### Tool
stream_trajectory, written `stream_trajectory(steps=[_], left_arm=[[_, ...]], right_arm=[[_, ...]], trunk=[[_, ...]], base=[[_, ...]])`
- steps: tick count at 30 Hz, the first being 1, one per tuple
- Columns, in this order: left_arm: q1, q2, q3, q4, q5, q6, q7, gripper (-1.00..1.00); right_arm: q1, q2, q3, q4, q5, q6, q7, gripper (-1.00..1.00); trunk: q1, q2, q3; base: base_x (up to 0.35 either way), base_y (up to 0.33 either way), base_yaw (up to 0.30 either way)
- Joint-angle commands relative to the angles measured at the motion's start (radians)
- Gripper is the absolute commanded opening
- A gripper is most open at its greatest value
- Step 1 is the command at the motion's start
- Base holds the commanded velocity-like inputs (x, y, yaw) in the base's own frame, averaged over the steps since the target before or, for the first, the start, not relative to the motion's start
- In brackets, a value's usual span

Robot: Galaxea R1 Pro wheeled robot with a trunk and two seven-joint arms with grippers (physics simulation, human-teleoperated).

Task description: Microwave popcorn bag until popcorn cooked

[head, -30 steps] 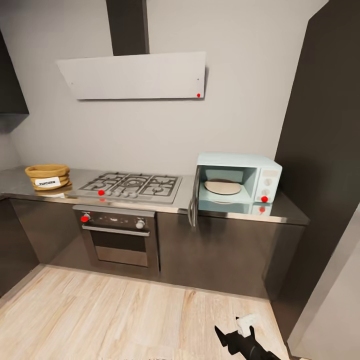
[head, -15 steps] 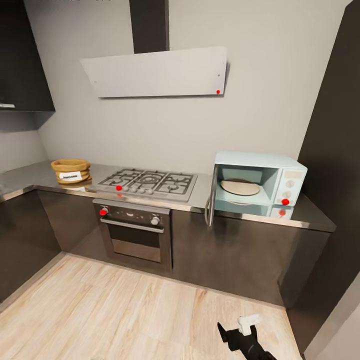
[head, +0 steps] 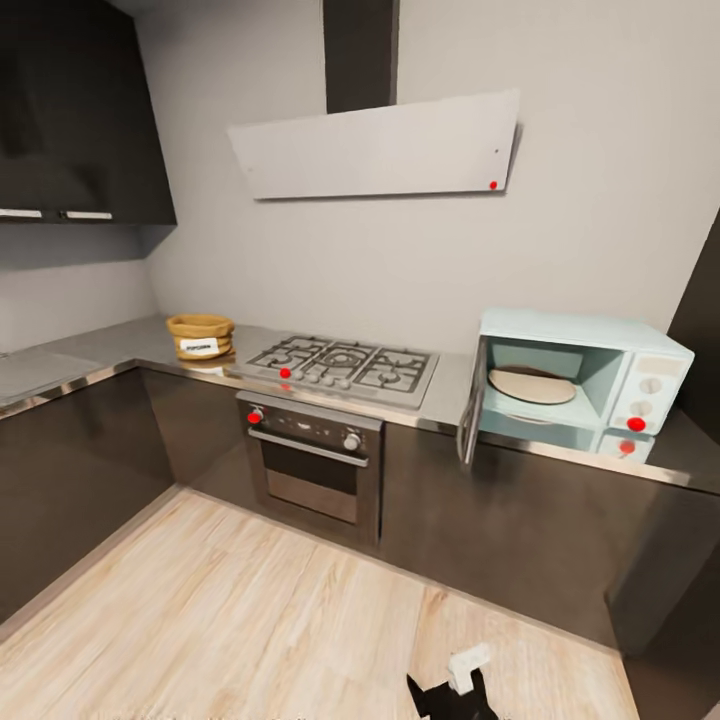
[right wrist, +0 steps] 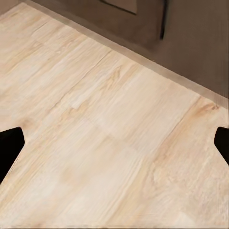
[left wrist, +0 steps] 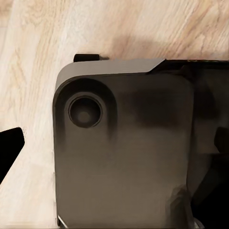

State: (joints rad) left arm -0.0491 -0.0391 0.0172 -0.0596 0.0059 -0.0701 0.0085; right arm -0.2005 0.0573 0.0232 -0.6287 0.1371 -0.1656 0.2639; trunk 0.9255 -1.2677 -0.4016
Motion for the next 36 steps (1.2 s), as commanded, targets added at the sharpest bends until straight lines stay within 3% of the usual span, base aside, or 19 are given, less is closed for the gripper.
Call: stream_trajectory(steps=[1,12,17,36], left_arm=[[-0.002,0.003,0.001,0.001,0.000,-0.004,0.000,1.00],[-0.014,0.021,0.000,0.000,-0.001,-0.005,-0.001,1.00],[-0.020,0.022,-0.002,0.000,-0.001,-0.005,-0.001,1.00],[-0.025,0.020,0.000,0.000,0.000,-0.005,-0.007,1.00]], right_arm=[[0.000,0.003,0.003,0.010,0.010,-0.004,0.001,1.00],[0.001,0.004,0.006,0.029,0.010,-0.006,0.000,1.00],[0.000,0.004,0.005,0.083,0.010,-0.007,0.000,1.00],[0.000,0.006,-0.009,0.088,0.001,-0.010,0.000,1.00]], trunk=[[-0.004,0.007,0.002],[-0.046,0.084,0.037],[-0.065,0.119,0.052],[-0.138,0.252,0.111]], base=[[0.000,0.000,0.283],[0.000,0.000,0.283],[0.000,0.000,0.283],[0.012,0.000,0.205]])
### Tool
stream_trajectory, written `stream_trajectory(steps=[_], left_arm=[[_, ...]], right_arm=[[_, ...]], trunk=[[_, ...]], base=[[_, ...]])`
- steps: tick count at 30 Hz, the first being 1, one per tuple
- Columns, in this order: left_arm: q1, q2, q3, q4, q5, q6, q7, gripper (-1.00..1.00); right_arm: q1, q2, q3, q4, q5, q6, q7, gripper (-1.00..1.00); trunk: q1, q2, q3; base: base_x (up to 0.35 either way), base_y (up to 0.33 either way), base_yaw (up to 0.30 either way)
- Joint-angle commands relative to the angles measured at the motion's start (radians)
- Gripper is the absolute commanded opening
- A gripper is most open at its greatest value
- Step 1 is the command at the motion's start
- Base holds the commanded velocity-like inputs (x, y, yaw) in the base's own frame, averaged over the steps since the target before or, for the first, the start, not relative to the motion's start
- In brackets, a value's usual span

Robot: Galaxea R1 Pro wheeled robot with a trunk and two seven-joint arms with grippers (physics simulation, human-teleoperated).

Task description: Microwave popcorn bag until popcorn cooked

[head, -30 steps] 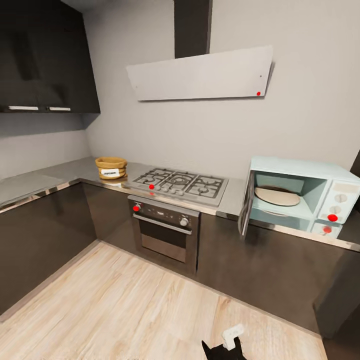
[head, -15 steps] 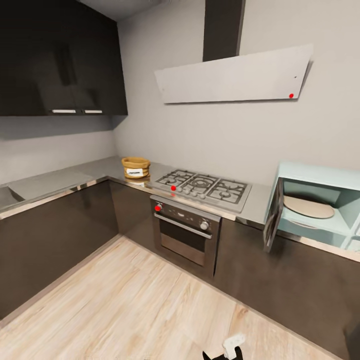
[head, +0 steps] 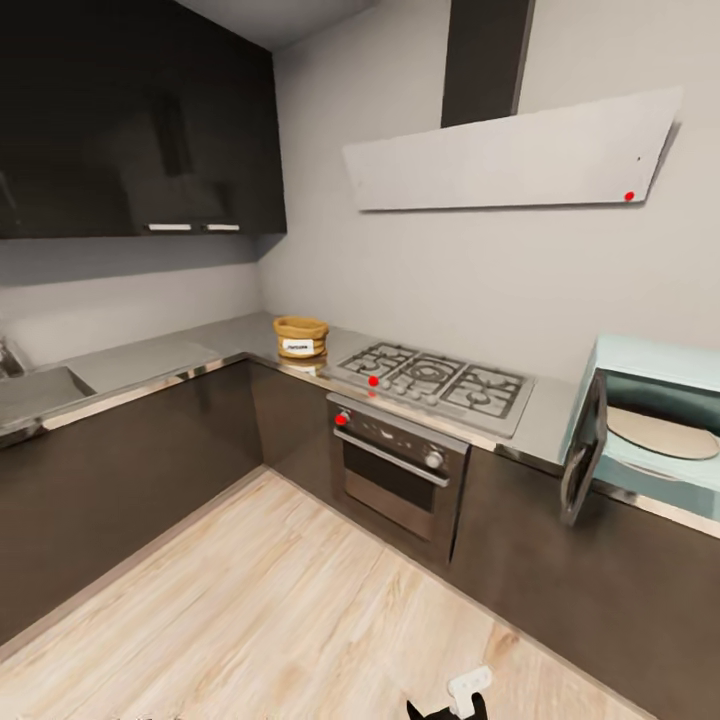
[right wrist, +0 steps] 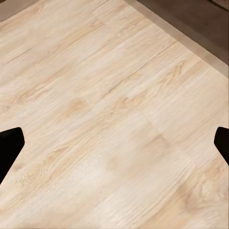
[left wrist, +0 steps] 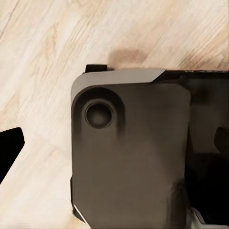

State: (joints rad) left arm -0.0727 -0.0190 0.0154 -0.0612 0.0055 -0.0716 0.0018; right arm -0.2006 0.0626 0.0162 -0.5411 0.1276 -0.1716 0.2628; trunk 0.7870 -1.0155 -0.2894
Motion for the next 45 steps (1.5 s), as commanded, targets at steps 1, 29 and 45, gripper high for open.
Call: stream_trajectory(steps=[1,29,45], left_arm=[[-0.001,0.000,0.001,0.001,0.001,-0.004,0.000,1.00],[-0.001,-0.002,0.000,0.001,-0.001,-0.004,-0.003,1.00],[-0.001,-0.002,0.000,0.000,-0.001,-0.006,-0.003,1.00]], right_arm=[[0.000,0.000,-0.002,0.001,0.010,-0.004,0.001,1.00],[0.000,-0.001,-0.001,0.003,0.010,-0.004,0.001,1.00],[0.000,-0.006,-0.002,0.002,0.009,-0.005,0.007,1.00]], trunk=[[-0.004,0.006,0.002],[-0.111,0.202,0.090],[-0.142,0.258,0.115]], base=[[0.252,0.000,0.281],[0.067,0.001,0.284],[0.217,0.098,0.136]])
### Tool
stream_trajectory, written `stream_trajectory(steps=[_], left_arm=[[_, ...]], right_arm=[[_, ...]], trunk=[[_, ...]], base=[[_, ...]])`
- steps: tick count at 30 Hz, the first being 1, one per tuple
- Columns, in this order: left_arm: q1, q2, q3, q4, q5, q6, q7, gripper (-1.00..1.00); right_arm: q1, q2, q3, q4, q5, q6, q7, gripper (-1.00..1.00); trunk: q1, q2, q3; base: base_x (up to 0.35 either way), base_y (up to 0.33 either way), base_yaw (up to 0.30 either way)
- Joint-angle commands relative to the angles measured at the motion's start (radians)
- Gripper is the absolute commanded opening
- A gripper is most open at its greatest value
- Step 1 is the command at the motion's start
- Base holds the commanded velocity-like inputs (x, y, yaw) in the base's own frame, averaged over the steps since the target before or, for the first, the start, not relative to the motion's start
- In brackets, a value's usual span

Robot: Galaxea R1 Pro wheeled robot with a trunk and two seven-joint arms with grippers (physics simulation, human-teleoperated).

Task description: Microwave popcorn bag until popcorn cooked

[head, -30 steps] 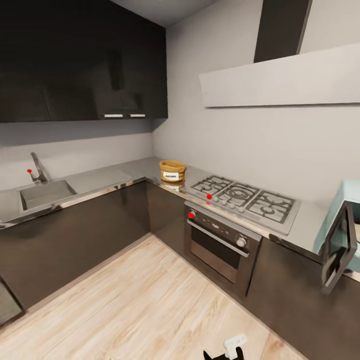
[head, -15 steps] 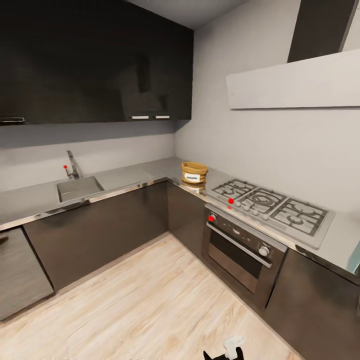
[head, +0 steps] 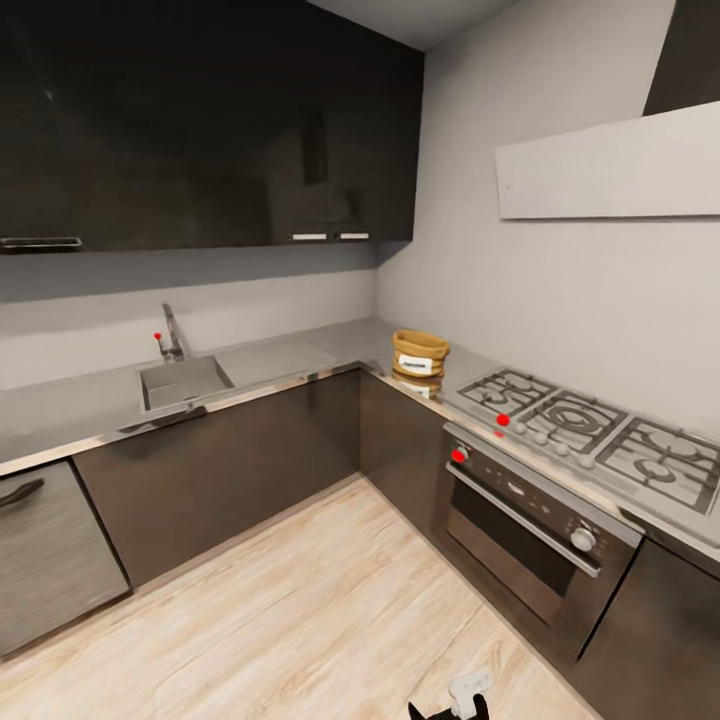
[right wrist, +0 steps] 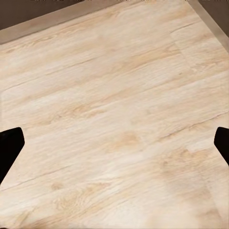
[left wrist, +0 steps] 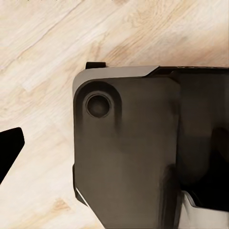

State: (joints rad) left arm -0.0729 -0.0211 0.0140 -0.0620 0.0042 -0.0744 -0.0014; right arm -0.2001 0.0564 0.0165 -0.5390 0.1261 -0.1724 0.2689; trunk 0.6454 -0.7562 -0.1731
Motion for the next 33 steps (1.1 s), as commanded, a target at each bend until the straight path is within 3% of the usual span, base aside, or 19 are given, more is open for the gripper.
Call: stream_trajectory(steps=[1,22,33], left_arm=[[-0.001,0.000,0.001,0.001,0.000,-0.004,0.000,1.00],[-0.001,-0.004,-0.002,0.002,-0.001,-0.001,0.000,1.00],[-0.001,-0.005,-0.002,0.002,0.000,0.000,0.000,1.00]], right_arm=[[0.000,0.000,-0.002,0.000,0.010,-0.004,0.001,1.00],[0.001,0.003,-0.001,0.001,0.010,-0.005,0.003,1.00],[0.001,0.003,-0.001,0.000,0.010,-0.004,0.004,1.00]], trunk=[[-0.004,0.006,0.002],[-0.077,0.139,0.061],[-0.119,0.216,0.096]], base=[[0.019,0.008,0.000],[0.001,0.001,0.000],[0.197,0.000,0.000]])
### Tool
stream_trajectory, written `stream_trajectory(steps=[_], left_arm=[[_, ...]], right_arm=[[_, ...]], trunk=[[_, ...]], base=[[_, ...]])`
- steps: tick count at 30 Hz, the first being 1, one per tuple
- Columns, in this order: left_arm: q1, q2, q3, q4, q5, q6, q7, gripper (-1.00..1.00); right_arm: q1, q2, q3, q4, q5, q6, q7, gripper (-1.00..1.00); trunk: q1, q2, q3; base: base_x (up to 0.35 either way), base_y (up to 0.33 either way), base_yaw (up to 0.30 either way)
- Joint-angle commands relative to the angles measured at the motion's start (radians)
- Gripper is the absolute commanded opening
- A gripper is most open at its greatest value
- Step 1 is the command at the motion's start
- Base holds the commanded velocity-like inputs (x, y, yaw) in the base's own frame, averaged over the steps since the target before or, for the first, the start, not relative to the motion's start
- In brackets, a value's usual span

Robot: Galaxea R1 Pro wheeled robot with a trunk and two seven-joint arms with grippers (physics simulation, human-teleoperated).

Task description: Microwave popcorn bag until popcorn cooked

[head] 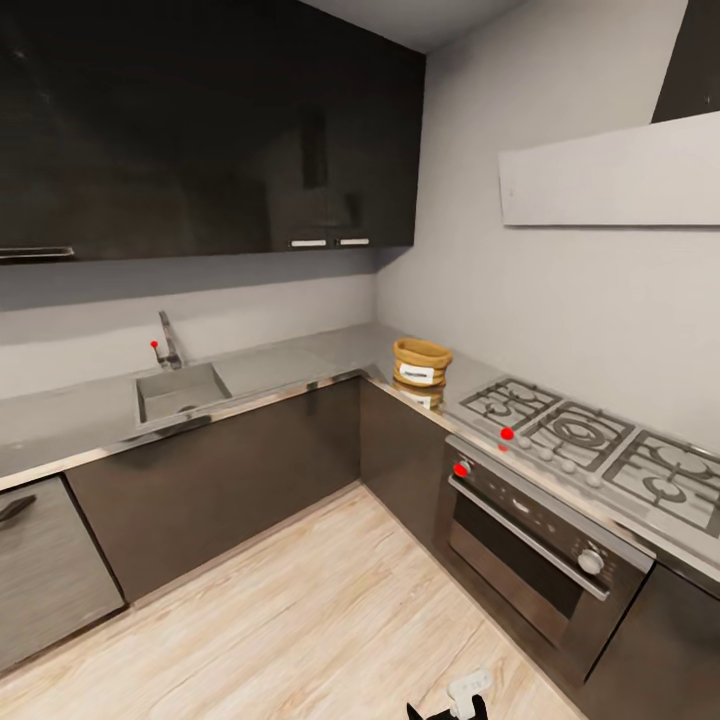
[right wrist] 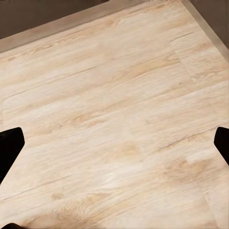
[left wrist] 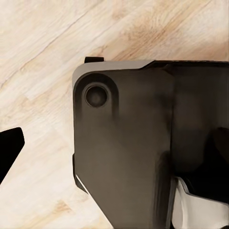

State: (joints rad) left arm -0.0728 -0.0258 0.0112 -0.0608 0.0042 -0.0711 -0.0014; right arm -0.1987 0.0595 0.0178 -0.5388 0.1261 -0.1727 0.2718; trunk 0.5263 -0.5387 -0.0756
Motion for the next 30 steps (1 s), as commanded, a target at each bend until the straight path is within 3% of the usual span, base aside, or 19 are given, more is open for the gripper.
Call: stream_trajectory(steps=[1,20,30], left_arm=[[-0.001,0.000,0.001,0.001,0.001,-0.003,0.000,1.00],[-0.001,0.001,0.002,0.001,0.000,-0.004,0.000,1.00],[-0.001,0.001,0.002,0.001,0.000,-0.006,0.000,1.00]], right_arm=[[-0.001,0.000,-0.002,0.000,0.010,-0.004,0.001,1.00],[-0.001,0.002,-0.001,0.000,0.011,-0.005,0.002,1.00],[-0.001,0.001,-0.001,0.000,0.011,-0.004,0.003,1.00]], trunk=[[-0.003,0.006,0.001],[-0.076,0.139,0.061],[-0.076,0.139,0.061]], base=[[0.029,0.000,0.000],[0.159,-0.010,0.000],[0.211,-0.002,0.000]])
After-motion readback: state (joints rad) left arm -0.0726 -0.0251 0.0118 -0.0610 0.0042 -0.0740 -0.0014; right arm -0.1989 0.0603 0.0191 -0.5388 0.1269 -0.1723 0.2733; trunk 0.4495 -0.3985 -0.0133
